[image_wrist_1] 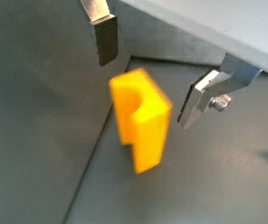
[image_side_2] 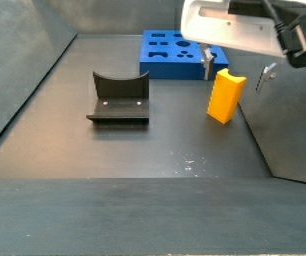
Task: Pick up the arch object. Move up. Rotate the arch object. Move to above the board. Insert the arch object.
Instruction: Pick up the arch object.
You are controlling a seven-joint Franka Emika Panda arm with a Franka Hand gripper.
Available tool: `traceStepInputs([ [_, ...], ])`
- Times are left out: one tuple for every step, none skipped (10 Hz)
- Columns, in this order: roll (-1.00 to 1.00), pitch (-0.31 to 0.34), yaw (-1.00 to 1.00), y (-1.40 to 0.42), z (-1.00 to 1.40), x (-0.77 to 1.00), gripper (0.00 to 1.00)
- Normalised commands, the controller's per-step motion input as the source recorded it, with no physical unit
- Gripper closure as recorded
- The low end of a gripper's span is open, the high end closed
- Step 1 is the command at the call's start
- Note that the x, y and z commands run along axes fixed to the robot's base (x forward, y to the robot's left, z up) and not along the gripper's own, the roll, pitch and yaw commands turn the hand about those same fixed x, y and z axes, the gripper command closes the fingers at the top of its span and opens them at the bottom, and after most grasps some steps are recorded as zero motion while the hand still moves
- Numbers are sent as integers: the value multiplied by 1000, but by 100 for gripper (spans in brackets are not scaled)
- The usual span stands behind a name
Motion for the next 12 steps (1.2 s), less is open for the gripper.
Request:
traceStepInputs([
  [-240, -91, -557, -231, -571, -69, 0],
  [-231, -10, -557, -71, -626, 0, 0],
  [-216, 0, -460, 0, -594, 6, 0],
  [-167, 13, -369, 6, -491, 60, 0],
  [-156, 21, -343, 0, -494, 51, 0],
  [-176, 0, -243, 0, -449, 0, 0],
  [-173, 0, -66, 0, -223, 0, 0],
  [-146, 0, 0, 20, -117, 0, 0],
  [0, 0, 0, 0, 0, 0, 0],
  [0, 0, 0, 0, 0, 0, 100],
  [0, 0, 0, 0, 0, 0, 100],
  [0, 0, 0, 0, 0, 0, 100],
])
